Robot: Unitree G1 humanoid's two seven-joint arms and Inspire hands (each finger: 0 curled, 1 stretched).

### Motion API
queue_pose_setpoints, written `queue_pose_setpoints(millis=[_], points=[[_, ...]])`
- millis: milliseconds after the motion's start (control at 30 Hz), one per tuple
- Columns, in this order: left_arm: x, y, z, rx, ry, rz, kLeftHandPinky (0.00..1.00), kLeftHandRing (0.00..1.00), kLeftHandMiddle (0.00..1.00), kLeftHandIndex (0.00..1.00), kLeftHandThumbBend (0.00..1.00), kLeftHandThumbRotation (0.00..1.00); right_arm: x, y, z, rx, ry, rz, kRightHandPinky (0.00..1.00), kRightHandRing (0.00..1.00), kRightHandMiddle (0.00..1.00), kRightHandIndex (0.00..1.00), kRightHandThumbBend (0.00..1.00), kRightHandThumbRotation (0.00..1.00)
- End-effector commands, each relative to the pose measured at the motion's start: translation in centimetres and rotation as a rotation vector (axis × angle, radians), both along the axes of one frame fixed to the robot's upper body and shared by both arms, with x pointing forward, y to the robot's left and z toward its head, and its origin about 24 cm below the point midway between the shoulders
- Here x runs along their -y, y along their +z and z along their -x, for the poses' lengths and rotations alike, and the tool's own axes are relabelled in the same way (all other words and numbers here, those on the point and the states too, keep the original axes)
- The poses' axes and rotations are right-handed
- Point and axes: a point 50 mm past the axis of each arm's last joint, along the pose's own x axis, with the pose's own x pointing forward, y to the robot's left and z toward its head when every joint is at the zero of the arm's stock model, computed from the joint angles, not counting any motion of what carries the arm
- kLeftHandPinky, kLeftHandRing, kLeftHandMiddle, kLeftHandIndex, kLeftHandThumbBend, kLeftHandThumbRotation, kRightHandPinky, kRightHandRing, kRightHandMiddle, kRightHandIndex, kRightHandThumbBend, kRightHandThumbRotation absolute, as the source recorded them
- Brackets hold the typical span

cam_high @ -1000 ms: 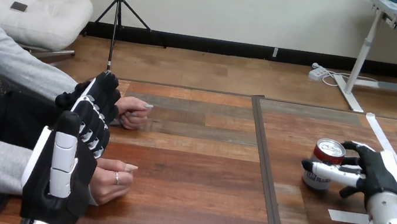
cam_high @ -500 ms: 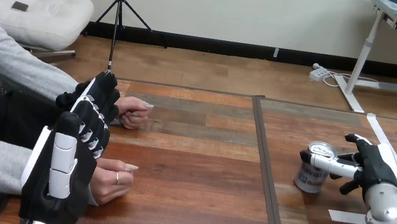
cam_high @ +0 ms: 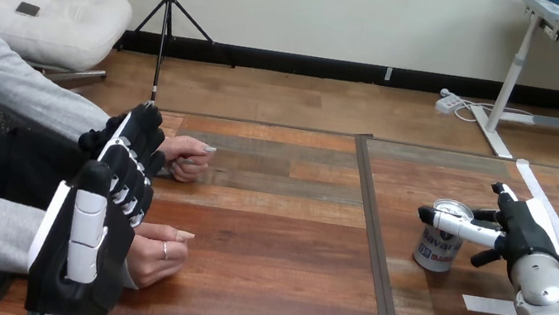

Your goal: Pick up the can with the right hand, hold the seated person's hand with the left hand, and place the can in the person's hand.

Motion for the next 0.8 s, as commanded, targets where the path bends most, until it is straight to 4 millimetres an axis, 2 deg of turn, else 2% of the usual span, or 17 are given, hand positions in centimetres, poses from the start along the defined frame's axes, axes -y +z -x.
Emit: queue_pose_setpoints(millis=[0,133,267,400,767], points=[[0.36,1.62,-0.75,0.083,-0.014,-0.002,1.0,1.0,0.99,0.96,0.75,0.97,-1.3,3.58,-2.6,0.101,0.036,-0.002,0.66,0.92,0.96,1.0,1.0,0.38],[0.38,1.62,-0.73,0.084,-0.014,0.0,1.0,1.0,0.98,0.96,0.75,0.97,-1.34,3.74,-2.72,0.1,0.033,0.002,0.45,0.74,0.82,0.98,1.0,0.38],[0.38,1.72,-0.7,0.083,-0.019,-0.004,1.0,1.0,0.99,0.96,0.75,0.97,-1.42,3.93,-2.81,0.114,0.045,0.024,0.37,0.64,0.74,0.96,1.0,0.35],[0.38,1.74,-0.69,0.08,-0.02,-0.002,1.0,1.0,0.99,0.96,0.74,0.98,-1.44,3.99,-2.83,0.116,0.055,0.035,0.35,0.62,0.72,0.93,1.0,0.32],[0.34,1.74,-0.73,0.081,-0.018,0.001,1.0,1.0,0.99,0.97,0.75,0.98,-1.58,4.12,-2.98,0.096,0.069,0.035,0.4,0.67,0.78,0.9,1.0,0.25]])
